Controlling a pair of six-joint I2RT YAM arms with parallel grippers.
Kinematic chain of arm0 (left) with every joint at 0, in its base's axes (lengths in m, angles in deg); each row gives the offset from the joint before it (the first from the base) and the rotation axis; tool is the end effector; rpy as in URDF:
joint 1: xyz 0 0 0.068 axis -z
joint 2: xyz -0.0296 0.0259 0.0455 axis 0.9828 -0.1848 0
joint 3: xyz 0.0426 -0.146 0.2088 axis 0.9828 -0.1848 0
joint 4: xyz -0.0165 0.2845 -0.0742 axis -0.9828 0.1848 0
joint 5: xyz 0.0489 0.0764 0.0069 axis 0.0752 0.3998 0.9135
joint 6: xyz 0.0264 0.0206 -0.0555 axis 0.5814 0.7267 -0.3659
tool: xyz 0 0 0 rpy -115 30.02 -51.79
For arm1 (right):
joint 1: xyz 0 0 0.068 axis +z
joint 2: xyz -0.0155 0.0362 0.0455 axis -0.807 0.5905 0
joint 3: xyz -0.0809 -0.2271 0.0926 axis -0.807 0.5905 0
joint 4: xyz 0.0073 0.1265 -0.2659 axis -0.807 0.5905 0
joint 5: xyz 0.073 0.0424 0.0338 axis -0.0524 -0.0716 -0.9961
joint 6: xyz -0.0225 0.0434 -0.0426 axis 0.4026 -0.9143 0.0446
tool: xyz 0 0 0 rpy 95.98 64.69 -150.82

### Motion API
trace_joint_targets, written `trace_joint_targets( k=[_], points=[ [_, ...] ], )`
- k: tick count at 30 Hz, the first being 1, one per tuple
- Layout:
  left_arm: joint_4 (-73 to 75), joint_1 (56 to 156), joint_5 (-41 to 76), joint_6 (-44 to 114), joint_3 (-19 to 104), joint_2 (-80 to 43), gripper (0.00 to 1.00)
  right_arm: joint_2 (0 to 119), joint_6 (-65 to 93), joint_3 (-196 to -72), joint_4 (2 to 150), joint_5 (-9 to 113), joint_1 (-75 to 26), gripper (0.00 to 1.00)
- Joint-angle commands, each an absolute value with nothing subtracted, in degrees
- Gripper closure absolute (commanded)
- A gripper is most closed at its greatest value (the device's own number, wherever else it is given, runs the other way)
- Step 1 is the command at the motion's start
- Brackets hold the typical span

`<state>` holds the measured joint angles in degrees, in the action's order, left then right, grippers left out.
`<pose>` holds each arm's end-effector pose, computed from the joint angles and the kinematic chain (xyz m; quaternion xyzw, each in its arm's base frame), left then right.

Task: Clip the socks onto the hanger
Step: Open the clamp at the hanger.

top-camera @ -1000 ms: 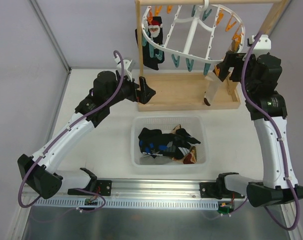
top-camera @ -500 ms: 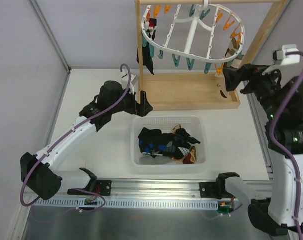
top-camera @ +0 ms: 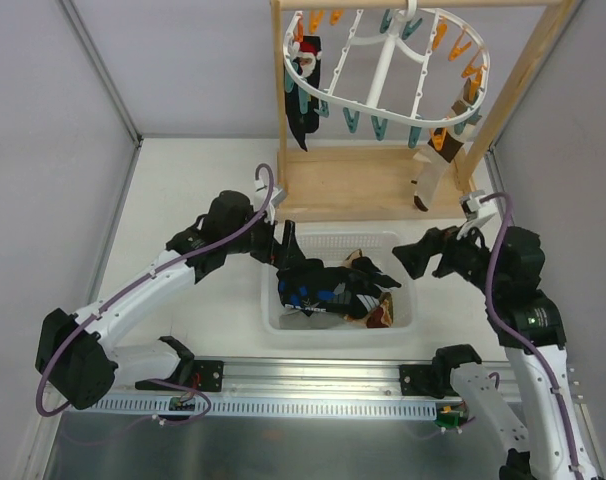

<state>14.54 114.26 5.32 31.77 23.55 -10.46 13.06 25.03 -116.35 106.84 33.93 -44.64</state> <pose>0.2524 -0.1980 0.2817 0.2399 0.8022 -0.3576 0.4135 0.1628 0.0487 0.4027 -0.2316 0.7169 0.1973 0.6273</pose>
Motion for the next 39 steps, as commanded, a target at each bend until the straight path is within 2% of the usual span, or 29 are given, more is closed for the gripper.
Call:
trace_joint_targets(
  k=[1,4,11,20,28,33,39],
  points=[
    [13.8,114.5,7.5,28.7,20.8,-8.0,0.09,7.3,25.8,-112.2,105.7,35.2,-41.3,0.00],
    [12.2,114.5,12.0,25.9,19.3,-6.6,0.01,3.8,24.4,-106.7,100.2,35.9,-40.8,0.00],
    [6.1,114.5,13.8,21.9,14.9,-3.6,0.01,6.7,23.2,-102.1,97.2,34.9,-39.5,0.01],
    [1.8,114.5,11.6,23.7,18.5,-4.8,0.01,8.7,24.4,-102.5,93.7,43.3,-33.7,0.03],
    [-18.2,114.5,3.6,22.8,27.9,-12.7,0.08,12.5,24.8,-107.6,91.7,48.9,-32.5,0.10],
    [-20.9,114.5,3.1,23.9,40.3,-21.4,0.11,13.0,26.8,-112.5,93.8,50.5,-32.5,0.11],
    [-25.4,114.5,5.5,25.6,50.6,-30.3,0.12,11.7,26.8,-111.1,95.4,51.5,-32.4,0.10]
  ],
)
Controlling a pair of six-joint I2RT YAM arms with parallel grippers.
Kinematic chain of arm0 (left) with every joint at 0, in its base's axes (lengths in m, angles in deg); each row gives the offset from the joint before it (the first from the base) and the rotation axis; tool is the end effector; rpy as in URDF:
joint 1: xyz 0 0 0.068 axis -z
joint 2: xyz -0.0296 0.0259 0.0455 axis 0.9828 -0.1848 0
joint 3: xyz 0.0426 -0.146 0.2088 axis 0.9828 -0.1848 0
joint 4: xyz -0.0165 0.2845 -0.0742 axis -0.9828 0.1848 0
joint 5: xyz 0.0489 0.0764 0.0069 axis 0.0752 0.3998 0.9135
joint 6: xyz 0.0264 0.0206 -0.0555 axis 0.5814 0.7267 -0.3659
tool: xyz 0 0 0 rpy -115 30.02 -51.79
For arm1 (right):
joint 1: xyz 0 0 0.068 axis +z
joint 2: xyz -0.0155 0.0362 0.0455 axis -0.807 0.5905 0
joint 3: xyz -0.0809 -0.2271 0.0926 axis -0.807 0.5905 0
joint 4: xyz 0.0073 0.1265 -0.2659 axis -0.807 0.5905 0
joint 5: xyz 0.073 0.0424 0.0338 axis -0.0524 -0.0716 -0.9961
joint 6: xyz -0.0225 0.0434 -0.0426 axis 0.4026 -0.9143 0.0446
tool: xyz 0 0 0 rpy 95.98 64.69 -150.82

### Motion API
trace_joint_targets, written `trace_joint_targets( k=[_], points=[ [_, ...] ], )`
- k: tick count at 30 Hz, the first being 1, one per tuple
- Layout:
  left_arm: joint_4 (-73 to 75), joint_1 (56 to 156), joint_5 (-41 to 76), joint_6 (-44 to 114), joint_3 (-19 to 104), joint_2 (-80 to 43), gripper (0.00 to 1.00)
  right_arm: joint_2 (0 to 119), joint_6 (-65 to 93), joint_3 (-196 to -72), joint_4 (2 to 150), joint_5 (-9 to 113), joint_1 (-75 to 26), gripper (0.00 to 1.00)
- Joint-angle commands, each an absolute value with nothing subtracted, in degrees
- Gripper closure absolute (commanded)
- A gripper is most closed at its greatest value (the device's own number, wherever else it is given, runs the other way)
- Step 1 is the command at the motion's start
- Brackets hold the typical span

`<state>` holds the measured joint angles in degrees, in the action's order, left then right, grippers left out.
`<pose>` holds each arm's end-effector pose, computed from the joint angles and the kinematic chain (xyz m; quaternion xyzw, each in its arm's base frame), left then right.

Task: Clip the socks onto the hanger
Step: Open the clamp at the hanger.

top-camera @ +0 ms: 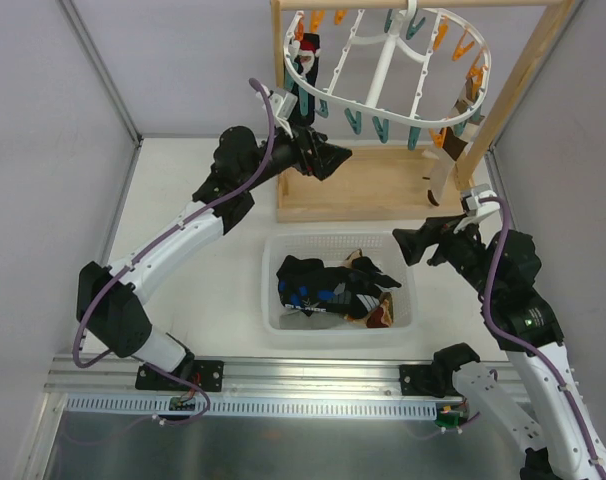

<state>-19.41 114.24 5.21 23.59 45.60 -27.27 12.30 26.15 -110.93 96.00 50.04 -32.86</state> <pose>0.3169 -0.2429 0.4066 0.2041 0.5893 -0.4709 0.6239 0.1695 0.0741 0.3930 -0.2215 0.6871 0.1547 0.6745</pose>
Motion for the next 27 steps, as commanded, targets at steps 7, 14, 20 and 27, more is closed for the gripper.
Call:
trace_joint_targets(
  k=[7,14,20,27],
  points=[
    [-26.7,114.5,6.2,23.8,59.2,-37.1,0.16,9.4,27.7,-110.8,97.5,53.9,-32.5,0.10],
    [-26.9,114.5,11.8,23.1,61.8,-39.6,0.16,9.5,28.3,-110.8,97.6,54.4,-32.4,0.09],
    [-28.2,114.5,10.7,21.9,64.1,-42.0,0.18,10.5,28.6,-110.9,97.9,55.3,-32.5,0.09],
    [-30.2,114.5,12.3,21.6,64.1,-42.7,0.22,10.6,28.3,-111.0,98.0,55.4,-32.5,0.09]
  ],
)
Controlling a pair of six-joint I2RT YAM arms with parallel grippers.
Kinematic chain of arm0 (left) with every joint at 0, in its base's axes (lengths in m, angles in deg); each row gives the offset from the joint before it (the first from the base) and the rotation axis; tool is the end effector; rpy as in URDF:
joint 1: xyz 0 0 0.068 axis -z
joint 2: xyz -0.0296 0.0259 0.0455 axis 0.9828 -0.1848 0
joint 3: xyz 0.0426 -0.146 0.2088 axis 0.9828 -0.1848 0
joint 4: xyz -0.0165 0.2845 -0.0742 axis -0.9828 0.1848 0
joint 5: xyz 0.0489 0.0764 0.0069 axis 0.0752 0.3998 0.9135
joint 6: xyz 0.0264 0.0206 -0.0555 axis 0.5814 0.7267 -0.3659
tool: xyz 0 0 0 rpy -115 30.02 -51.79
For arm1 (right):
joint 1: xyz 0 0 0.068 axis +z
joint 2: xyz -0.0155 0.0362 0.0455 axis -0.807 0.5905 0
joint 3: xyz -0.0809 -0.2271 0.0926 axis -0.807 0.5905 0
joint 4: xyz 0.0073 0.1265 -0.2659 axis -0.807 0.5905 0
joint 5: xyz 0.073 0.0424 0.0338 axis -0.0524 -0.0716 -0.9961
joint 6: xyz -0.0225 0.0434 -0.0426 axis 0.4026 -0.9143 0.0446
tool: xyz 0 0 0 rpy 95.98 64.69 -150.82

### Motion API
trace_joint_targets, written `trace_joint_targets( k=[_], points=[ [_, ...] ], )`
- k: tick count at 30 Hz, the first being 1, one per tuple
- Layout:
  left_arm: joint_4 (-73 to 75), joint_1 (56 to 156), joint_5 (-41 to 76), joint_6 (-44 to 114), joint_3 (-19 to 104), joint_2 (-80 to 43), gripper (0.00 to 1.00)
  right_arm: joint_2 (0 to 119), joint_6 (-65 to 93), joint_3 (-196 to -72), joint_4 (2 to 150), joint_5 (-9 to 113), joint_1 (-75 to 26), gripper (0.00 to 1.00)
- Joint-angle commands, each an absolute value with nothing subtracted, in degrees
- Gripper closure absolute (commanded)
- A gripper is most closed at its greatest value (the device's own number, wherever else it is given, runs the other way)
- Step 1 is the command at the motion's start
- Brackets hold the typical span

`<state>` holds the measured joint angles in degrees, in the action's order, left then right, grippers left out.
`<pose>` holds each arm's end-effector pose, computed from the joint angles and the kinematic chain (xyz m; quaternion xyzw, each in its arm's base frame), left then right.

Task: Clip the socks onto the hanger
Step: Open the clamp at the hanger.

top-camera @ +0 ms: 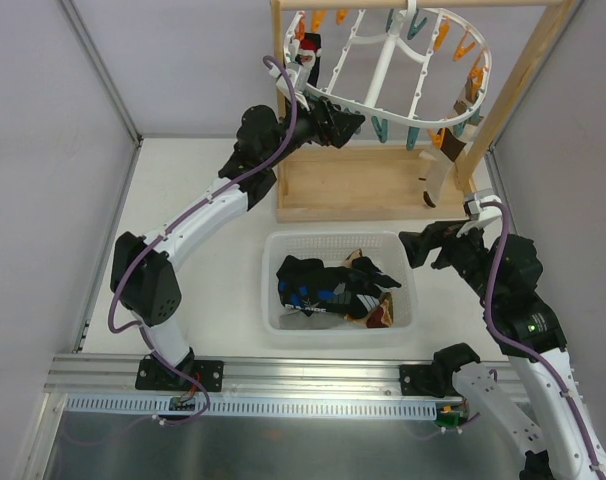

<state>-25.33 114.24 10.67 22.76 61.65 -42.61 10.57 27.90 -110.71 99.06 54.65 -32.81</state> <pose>0.3716 -0.2755 0.4219 0.1635 0.5526 -0.4642 0.6726 0.1637 0.0677 0.3898 -0.2076 0.7013 0.1154 0.6722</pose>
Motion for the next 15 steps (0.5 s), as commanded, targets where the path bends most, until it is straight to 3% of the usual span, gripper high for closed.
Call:
trace_joint_targets(
  k=[1,7,10,15],
  points=[
    [-30.4,114.5,12.6,21.3,64.1,-42.8,0.25,10.6,28.3,-111.0,98.0,55.4,-32.5,0.09],
    [-31.9,114.5,12.9,19.3,65.0,-43.8,0.31,10.5,28.3,-111.2,98.5,55.4,-32.4,0.09],
    [-32.0,114.5,12.9,18.7,65.2,-44.3,0.39,10.4,28.3,-111.3,98.6,55.6,-32.5,0.10],
    [-32.1,114.5,13.4,18.4,65.4,-44.2,0.64,10.4,28.4,-111.3,99.0,55.6,-32.5,0.10]
  ],
)
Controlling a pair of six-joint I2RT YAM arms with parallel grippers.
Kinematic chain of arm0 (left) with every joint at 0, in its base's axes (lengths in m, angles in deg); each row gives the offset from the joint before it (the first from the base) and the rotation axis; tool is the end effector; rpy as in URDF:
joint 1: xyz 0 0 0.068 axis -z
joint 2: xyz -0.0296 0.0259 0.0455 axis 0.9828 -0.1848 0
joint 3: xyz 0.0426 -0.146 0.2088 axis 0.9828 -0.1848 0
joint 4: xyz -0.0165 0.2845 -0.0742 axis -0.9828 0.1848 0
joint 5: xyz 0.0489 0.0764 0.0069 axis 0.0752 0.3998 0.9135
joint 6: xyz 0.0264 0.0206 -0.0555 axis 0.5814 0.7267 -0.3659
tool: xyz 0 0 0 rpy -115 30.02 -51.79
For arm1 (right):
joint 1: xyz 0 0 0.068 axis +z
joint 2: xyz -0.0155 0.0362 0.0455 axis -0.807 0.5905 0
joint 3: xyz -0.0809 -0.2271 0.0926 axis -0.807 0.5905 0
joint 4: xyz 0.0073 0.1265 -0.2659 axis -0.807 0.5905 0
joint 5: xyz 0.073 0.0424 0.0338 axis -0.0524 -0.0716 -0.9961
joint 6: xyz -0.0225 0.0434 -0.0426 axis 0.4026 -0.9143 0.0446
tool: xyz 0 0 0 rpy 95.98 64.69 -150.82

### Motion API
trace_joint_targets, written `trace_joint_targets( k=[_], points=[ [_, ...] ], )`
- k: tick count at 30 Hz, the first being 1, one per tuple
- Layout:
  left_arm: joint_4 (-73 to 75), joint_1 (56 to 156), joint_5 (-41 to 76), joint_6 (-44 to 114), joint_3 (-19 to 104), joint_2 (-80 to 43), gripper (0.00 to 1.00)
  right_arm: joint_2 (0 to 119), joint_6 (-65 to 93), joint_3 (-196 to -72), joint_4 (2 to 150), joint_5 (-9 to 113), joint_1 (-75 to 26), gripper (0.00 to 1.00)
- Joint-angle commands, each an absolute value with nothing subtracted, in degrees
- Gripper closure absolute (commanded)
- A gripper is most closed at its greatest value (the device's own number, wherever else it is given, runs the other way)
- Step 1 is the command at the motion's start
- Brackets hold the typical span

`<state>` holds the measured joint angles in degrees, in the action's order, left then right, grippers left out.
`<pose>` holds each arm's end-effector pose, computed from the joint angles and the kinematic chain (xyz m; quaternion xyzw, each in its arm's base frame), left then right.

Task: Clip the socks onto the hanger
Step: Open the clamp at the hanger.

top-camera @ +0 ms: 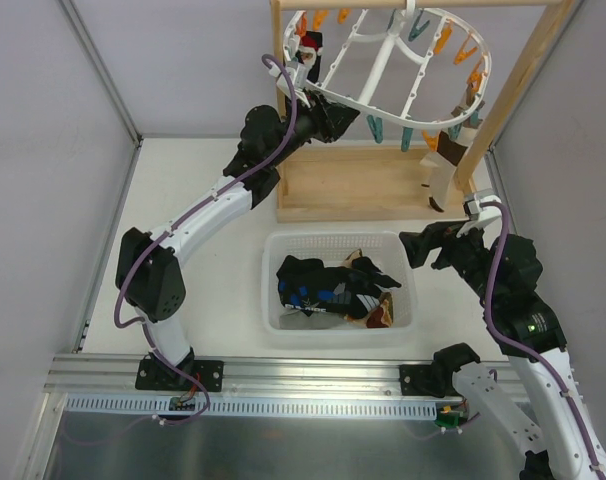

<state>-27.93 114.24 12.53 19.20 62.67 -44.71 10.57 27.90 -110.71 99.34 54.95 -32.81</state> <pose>0.3794 -0.2790 0.4180 0.1333 0.5486 -0.4806 0.6710 0.1638 0.0675 0.3892 -0.2062 0.7034 0.1133 0.6707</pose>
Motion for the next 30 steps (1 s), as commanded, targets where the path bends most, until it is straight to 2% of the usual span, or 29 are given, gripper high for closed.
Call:
trace_joint_targets(
  k=[1,4,10,20,30],
  points=[
    [-32.1,114.5,13.7,18.5,65.3,-44.1,0.69,10.5,28.4,-111.3,98.9,55.5,-32.4,0.10],
    [-32.1,114.5,14.0,18.9,65.2,-44.0,0.84,11.0,28.4,-111.3,99.0,54.6,-32.5,0.10],
    [-32.4,114.5,14.9,19.4,64.0,-42.8,0.95,12.3,28.4,-111.8,98.9,51.2,-32.4,0.10],
    [-32.7,116.7,17.6,23.9,60.7,-39.9,0.99,14.5,26.6,-114.6,96.1,46.9,-32.4,0.10],
    [-32.9,120.1,21.4,29.1,58.8,-38.2,1.00,20.0,21.6,-121.3,92.7,51.2,-32.4,0.11]
  ],
)
